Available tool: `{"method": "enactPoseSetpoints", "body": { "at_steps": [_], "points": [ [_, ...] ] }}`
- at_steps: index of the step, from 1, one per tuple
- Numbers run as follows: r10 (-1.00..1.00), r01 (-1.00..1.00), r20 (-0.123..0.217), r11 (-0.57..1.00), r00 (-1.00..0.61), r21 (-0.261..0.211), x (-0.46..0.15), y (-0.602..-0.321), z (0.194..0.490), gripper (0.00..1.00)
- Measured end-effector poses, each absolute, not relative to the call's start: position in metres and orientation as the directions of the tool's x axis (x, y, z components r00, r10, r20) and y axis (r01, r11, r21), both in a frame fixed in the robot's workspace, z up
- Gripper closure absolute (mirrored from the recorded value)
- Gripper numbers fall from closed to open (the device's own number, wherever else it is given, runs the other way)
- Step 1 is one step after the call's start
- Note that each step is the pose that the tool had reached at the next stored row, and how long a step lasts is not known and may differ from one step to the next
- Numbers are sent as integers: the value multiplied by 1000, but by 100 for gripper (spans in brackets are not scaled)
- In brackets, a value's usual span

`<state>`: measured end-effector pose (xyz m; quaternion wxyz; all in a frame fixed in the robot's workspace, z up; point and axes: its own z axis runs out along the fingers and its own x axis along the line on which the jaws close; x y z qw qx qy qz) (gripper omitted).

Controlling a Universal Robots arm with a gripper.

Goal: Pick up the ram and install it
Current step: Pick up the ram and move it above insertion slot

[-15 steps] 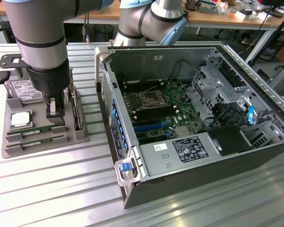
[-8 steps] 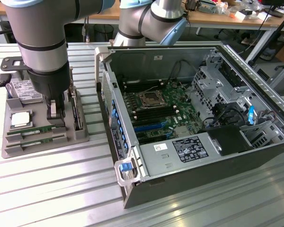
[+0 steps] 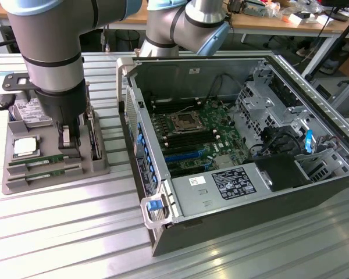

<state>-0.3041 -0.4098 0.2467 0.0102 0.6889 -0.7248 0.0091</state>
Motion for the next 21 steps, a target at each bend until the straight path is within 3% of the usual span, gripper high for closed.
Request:
{"method": "enactPoseSetpoints", "body": {
  "at_steps": [21],
  "points": [
    [-998,-999,27,51,-51,1,-304,-410,234,64]
  ]
}}
